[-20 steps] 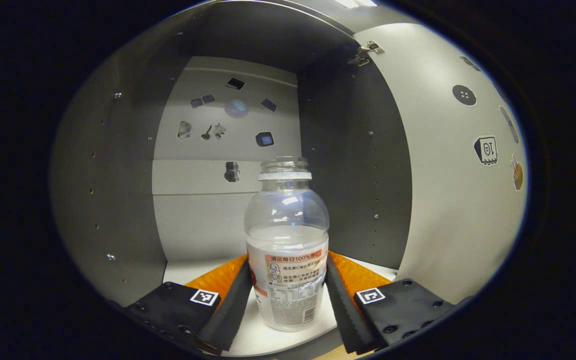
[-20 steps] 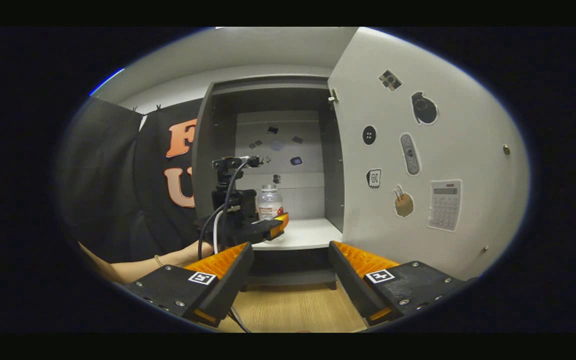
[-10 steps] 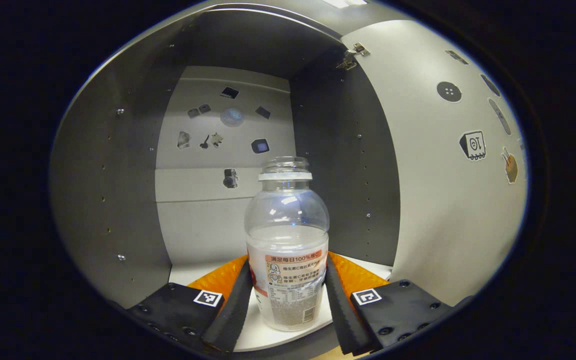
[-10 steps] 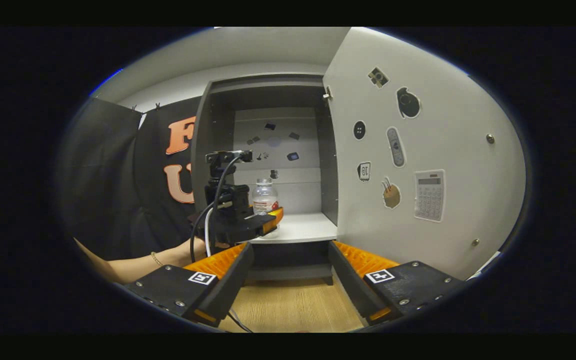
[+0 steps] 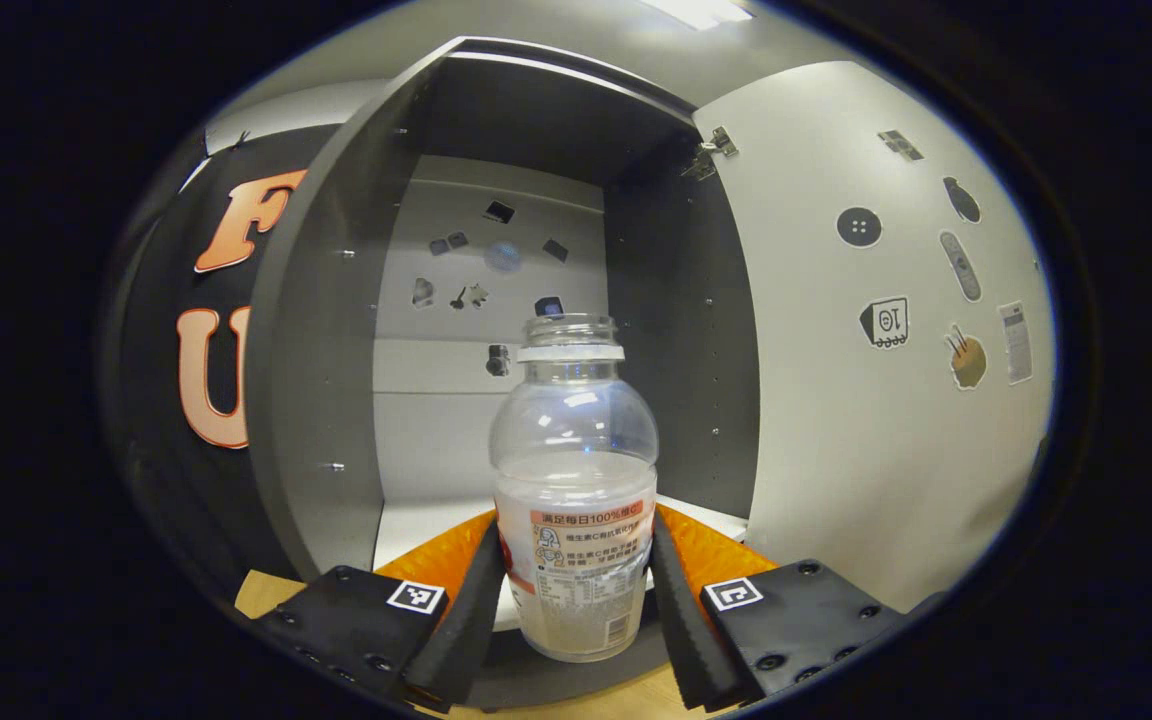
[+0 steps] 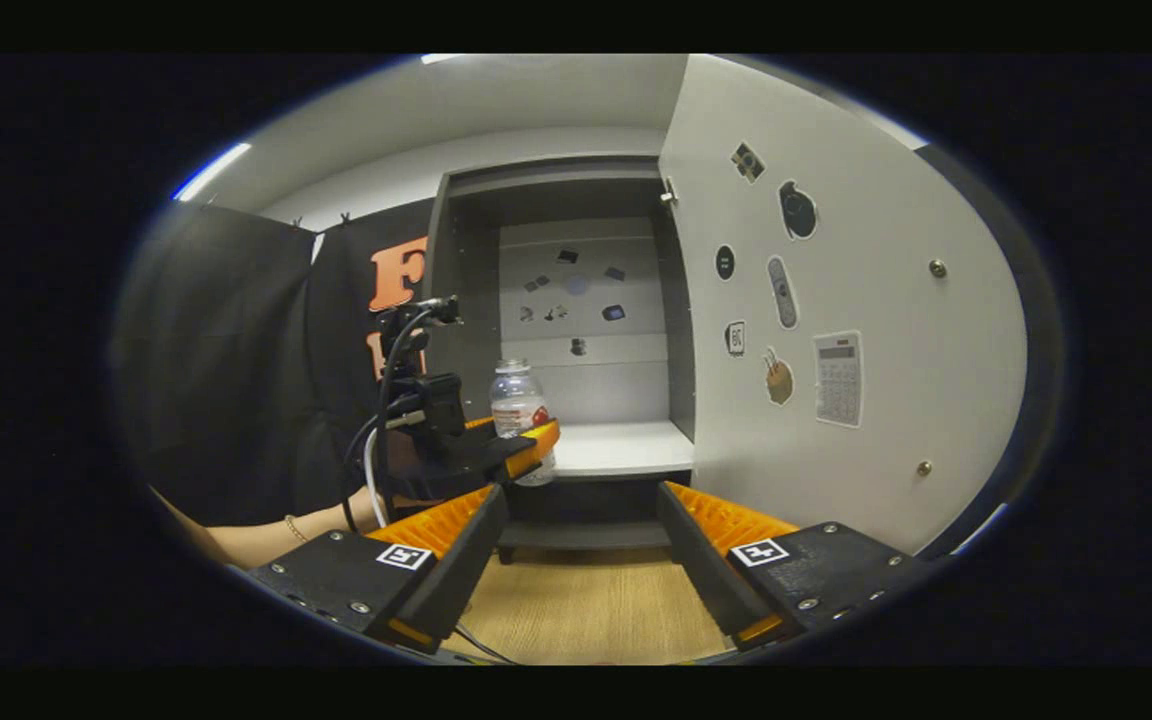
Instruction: Open the cabinet door with the right hand, grasp the bottle in the cabinet with the left hand and place it on the coaster, then close the cabinet door with the right hand.
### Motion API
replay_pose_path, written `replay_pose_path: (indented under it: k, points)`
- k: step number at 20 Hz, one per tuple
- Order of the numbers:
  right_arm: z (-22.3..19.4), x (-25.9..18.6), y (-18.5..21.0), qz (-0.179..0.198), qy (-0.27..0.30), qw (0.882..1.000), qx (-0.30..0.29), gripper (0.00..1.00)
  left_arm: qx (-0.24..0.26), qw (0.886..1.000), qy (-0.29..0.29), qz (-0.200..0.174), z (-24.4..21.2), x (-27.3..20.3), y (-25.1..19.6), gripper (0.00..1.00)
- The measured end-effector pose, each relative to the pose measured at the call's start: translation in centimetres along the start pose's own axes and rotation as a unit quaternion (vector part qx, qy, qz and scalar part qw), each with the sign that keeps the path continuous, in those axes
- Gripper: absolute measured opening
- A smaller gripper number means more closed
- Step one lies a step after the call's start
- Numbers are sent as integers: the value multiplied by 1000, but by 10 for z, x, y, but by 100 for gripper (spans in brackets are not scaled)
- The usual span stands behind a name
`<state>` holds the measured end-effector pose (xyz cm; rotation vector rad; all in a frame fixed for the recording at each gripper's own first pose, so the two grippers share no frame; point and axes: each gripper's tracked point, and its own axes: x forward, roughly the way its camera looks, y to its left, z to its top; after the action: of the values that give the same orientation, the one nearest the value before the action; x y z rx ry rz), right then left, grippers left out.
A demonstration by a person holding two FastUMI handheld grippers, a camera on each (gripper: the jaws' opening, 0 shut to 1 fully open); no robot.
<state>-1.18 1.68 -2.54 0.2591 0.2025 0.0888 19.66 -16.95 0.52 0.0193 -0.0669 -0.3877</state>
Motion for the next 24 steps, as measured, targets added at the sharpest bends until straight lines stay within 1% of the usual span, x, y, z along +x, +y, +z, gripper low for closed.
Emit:
replay_pose_path:
  k: [1,3,6,9,10,11,14,18,21,24]
  points:
    - [-1,-3,1,7,1,1000,-3,93,3,1000,4,10,-2,-10,3,81]
    - [-1,-8,3,23,1,1000,-8,93,3,1000,6,29,-4,-27,6,80]
    - [-2,-13,8,45,1,999,-16,93,-4,998,12,53,-9,-54,14,81]
    - [-5,-14,11,54,-2,998,-21,93,-3,997,19,70,-21,-85,23,80]
    - [-7,-12,12,52,-2,998,-21,97,-3,997,24,73,-29,-95,27,80]
    - [-8,-11,14,49,-3,999,-20,93,-5,997,28,74,-37,-104,28,80]
    - [-8,-6,24,43,-9,999,-19,93,-20,997,30,72,-61,-125,37,80]
    - [-6,7,39,34,-28,999,-11,93,-30,996,49,69,-101,-151,50,80]
    - [-11,15,42,18,-39,999,-11,93,-39,995,62,65,-131,-173,59,80]
    - [-25,21,34,-11,-34,999,-18,93,-31,995,77,64,-164,-189,69,80]
